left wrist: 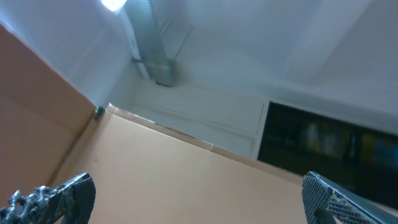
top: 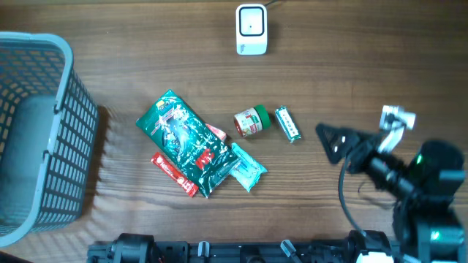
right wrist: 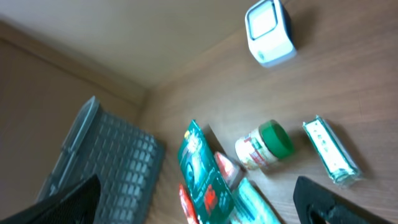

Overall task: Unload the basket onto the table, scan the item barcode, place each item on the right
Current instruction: 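Reach the right gripper to the green-capped jar and grasp it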

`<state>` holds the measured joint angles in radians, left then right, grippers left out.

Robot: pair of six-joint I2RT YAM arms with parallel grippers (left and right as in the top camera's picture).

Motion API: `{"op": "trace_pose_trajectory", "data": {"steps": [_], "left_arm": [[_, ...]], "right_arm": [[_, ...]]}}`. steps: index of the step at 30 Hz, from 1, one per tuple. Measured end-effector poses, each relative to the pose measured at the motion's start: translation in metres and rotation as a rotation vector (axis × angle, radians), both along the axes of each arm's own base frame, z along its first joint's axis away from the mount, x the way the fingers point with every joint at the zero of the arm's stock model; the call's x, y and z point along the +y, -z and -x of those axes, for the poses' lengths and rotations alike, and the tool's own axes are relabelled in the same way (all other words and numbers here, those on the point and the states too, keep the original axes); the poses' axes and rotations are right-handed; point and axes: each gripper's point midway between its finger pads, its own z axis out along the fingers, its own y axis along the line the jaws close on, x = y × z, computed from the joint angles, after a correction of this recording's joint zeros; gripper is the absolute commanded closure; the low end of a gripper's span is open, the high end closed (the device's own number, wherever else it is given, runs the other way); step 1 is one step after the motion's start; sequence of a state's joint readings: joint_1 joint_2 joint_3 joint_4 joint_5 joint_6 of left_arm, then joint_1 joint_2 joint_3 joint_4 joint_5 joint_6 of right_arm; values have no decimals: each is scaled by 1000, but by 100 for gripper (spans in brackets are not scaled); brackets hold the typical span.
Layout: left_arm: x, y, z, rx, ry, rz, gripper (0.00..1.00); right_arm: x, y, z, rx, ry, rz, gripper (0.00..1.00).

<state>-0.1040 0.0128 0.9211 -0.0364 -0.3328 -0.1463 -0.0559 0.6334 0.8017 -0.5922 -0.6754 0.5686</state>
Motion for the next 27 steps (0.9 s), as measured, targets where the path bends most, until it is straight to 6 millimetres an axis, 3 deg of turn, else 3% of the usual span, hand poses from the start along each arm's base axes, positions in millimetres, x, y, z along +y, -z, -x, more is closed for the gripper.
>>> {"op": "trace_pose_trajectory", "data": {"steps": [3,5,10,12,14,16,18,22,27], "left_arm": [[1,15,-27,98,47,68,0],[-1,42,-63,256,50,85,0],[-7,120,-133,497,45,85,0],[-11,165,-164,595,42,76,0],[-18,192,-183,634,63,60,0],[-25,221,-197,693,91,39,0],[-30,247,-206,751,112,25,0],[-33,256,-208,780,127,15,0],[-34,290,-214,874,124,12,0]], "right_arm": [[-5,1,-17,122,-33,144,0],[0,8,-45,144,-92,261,0],[39,58,-90,137,-182,551,0],[55,96,-101,177,-222,705,1],[53,129,-110,237,-224,814,0],[45,170,-116,322,-245,924,0],[39,196,-117,378,-268,987,0],[37,202,-122,363,-287,1034,1],[35,224,-120,400,-337,1074,8]]}}
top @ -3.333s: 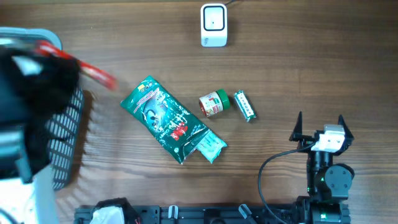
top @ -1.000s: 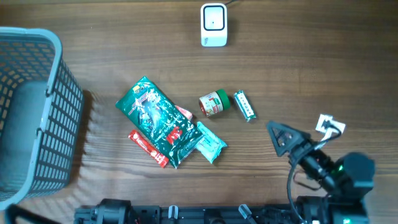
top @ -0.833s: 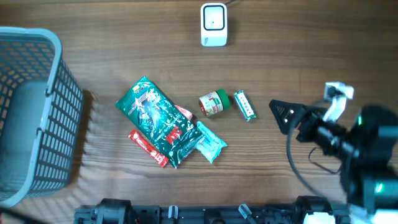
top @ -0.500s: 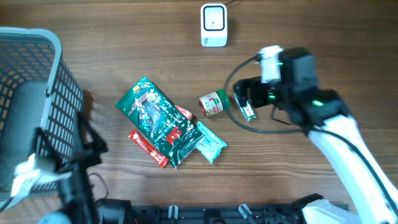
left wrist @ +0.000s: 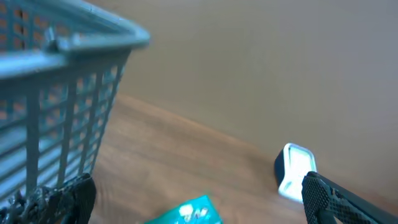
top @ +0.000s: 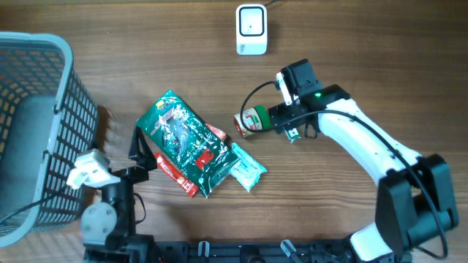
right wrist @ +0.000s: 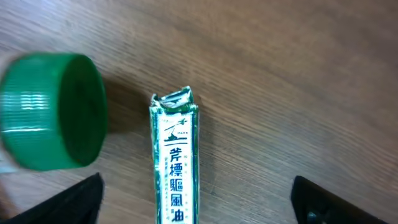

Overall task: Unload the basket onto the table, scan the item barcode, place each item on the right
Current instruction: 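Reach the right gripper to the green-capped jar and grasp it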

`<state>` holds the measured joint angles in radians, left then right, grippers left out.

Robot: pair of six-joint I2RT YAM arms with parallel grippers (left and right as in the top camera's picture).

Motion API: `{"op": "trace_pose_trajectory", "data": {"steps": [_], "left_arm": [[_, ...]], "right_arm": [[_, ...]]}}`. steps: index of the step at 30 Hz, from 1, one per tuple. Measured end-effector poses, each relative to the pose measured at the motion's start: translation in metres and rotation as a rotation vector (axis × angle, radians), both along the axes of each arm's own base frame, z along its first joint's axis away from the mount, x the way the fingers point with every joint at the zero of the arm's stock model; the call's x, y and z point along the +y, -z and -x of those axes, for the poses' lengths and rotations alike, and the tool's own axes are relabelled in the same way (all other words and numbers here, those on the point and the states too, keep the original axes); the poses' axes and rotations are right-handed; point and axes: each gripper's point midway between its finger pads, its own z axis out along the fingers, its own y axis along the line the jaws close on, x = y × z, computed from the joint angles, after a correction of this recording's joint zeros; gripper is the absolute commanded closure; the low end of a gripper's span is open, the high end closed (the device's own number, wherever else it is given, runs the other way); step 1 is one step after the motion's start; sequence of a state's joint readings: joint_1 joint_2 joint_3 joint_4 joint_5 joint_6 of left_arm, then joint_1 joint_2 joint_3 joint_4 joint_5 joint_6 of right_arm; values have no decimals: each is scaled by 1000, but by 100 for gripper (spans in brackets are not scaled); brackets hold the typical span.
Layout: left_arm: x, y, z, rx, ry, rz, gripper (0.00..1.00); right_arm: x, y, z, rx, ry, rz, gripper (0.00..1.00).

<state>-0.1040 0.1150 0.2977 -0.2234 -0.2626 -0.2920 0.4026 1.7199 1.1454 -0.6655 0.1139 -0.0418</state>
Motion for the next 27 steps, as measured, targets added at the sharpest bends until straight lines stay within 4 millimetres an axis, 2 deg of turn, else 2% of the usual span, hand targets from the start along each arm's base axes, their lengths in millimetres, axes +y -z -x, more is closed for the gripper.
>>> {"op": "trace_pose_trajectory", "data": {"steps": [2,3,7,9,12,15,17,20,26,27], "left_arm": [[0,29,-4,66,0,-7,0],[-1,36,-5,81,0,-8,0],[-1,42,-5,102,2,-10,0],[-1,52,-3,145,3,-14,0],[0,65,0,200,2,-18,0],[0,67,0,207,2,-19,0],[0,67,0,209,2,-19,0],[0,67,0,209,2,-19,0],[0,67,0,209,2,-19,0],[0,67,0,209,2,-19,0]], "right_arm": [[0,20,3,53,-18,19,11],[3,24,2,58,-22,11,14],[14,37,-6,52,-49,-32,31],[17,44,-6,67,-54,-41,35],[17,58,-3,103,-55,-38,36],[18,59,-4,101,-40,-44,40],[18,59,-4,104,-8,-57,50],[17,59,-6,110,60,-99,56],[12,58,-12,118,118,-165,78],[12,58,-11,120,124,-170,79]]}}
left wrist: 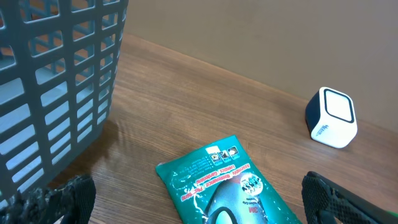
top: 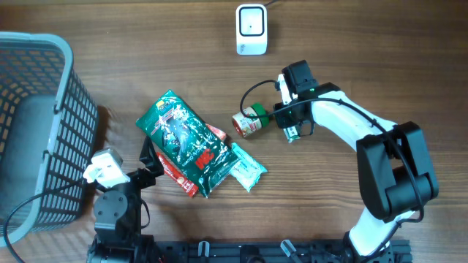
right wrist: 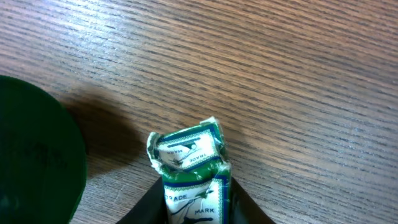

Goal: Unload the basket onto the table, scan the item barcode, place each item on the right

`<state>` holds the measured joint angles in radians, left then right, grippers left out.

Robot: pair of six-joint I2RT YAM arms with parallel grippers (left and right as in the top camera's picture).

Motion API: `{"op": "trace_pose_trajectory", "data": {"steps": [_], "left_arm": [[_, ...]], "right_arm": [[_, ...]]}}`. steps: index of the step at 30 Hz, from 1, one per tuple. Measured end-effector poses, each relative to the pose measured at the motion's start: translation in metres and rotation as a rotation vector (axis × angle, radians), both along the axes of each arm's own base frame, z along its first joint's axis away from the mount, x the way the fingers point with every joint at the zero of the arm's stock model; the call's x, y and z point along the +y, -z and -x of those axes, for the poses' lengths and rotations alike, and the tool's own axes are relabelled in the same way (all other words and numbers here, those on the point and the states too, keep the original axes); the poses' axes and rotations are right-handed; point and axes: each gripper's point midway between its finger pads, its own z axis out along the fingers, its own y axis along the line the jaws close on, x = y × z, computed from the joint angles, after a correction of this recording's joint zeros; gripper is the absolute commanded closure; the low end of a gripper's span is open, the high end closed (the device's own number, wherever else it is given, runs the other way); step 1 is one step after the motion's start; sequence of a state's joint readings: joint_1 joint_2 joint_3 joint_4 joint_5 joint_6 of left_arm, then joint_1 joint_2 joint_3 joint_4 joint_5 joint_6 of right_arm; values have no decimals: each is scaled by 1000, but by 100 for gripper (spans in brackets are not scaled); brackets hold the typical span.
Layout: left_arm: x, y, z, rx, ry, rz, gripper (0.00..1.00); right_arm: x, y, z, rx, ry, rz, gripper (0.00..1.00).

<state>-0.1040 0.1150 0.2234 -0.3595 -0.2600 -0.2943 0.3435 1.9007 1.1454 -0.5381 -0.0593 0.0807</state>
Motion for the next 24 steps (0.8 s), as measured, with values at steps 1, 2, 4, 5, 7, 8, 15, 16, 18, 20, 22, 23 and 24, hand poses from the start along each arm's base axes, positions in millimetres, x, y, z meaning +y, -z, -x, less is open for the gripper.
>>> {"op": "trace_pose_trajectory", "data": {"steps": [1,2,4,5,7,8,15,16,18,20,22,23,24], "left_arm": [[0,0,0,0,0,0,0],[0,0,0,0,0,0,0],[0,0,0,0,0,0,0],[0,0,0,0,0,0,0],[0,0,0,1,0,0,0],[0,1,0,5,0,0,0],[2,52,19,228,0,-23,0],[3,62,25,276,0,-28,0],[4,80,36,365,0,-38,0],[4,89,43,409,1,-42,0],[5,92,45,423,0,-44,0],[5,92,45,424,0,-44,0],[5,92,45,424,0,-44,0]], "right_arm": [[1,-1,0,4,6,-8,79],[3,-3,1,14,5,-23,81],[12,-10,8,68,-6,-74,80],[18,-18,12,103,-14,-115,80],[28,-39,19,167,-18,-209,76],[34,-57,19,186,-19,-286,76],[71,-190,30,225,-134,-987,76],[75,-202,35,247,-157,-1059,77],[79,-212,39,264,-180,-1123,76],[80,-217,41,269,-193,-1148,76],[80,-221,41,246,-206,-1145,76],[78,-222,39,209,-212,-1116,82],[76,-225,37,158,-216,-1072,84]]}}
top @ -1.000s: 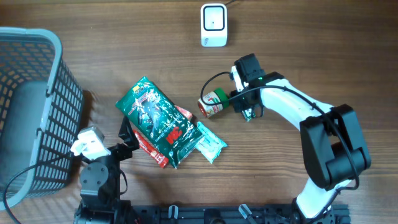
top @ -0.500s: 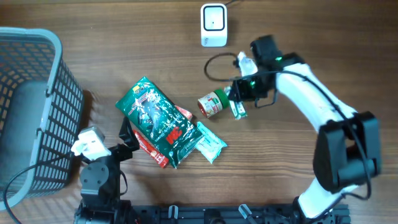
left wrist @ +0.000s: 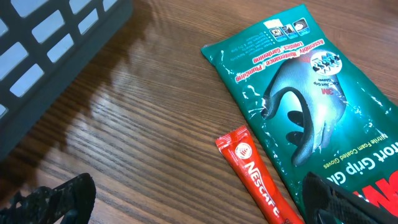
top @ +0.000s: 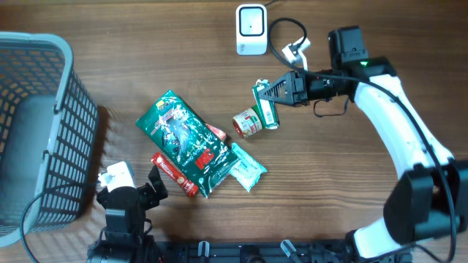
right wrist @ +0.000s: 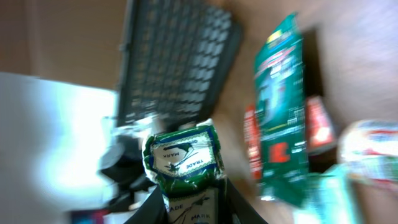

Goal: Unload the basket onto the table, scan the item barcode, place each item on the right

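Observation:
A small green-and-white box (top: pixel 265 104) is held off the table, with my right gripper (top: pixel 273 93) shut on it, between the green-capped jar (top: pixel 248 122) and the white scanner (top: pixel 251 29). The right wrist view shows the box's crumpled end (right wrist: pixel 185 158) sticking out of the jaws, which pinch it on both sides. My left gripper (left wrist: pixel 199 208) hangs open low at the front left, over bare wood beside a red Nescafe stick (left wrist: pixel 256 176) and a green glove pack (left wrist: pixel 305 102).
A grey mesh basket (top: pixel 33 131) fills the left side. The glove pack (top: pixel 186 142), the red stick (top: pixel 174 175) and a teal packet (top: pixel 247 168) lie overlapped at the middle. The scanner's cable (top: pixel 289 36) loops near the right arm.
My right gripper, shut on the box flat on the table beside the jar, now holds it raised and turned, farther left and nearer the scanner. The left wrist now looks down onto the glove pack.
At first my right arm was drawn back at the right edge and the box lay beside the jar. Then the right gripper stood open over the box, and the left arm showed at the front left. Then it was shut on the box, now lifted.

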`<state>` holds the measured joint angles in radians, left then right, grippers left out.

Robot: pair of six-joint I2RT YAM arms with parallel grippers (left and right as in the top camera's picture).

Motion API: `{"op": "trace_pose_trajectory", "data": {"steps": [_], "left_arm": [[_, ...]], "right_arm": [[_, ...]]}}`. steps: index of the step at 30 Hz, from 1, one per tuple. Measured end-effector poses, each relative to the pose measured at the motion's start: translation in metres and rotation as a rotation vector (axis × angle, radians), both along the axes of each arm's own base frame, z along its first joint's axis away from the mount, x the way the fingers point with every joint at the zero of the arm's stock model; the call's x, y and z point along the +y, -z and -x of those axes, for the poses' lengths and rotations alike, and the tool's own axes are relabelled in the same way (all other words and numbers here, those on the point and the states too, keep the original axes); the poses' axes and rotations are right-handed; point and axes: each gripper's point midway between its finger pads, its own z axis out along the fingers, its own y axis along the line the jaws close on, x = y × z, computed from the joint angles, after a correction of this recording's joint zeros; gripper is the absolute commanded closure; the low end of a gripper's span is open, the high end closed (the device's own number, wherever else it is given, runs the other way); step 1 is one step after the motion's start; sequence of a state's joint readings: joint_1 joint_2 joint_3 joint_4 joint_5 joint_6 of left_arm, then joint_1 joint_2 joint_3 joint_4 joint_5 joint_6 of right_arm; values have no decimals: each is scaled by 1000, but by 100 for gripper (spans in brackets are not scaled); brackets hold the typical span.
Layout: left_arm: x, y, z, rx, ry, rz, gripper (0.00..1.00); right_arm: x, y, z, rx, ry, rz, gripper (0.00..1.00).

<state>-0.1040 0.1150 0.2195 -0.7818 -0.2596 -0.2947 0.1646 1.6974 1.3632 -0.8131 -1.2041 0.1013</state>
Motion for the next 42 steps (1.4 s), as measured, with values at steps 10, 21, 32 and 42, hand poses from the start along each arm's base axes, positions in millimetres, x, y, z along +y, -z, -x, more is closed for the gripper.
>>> {"op": "trace_pose_trajectory", "data": {"steps": [10,21,32,42], "left_arm": [[0,1,0,6,0,-1,0],[0,1,1,8,0,-1,0],[0,1,1,7,0,-1,0],[0,1,1,7,0,-1,0]], "right_arm": [[-9,-67,-155,-961,658,564,80],[-7,25,-277,-1303,763,1021,82],[53,81,-288,-1680,301,1604,83],[-157,24,-287,-1116,581,2077,83]]}}
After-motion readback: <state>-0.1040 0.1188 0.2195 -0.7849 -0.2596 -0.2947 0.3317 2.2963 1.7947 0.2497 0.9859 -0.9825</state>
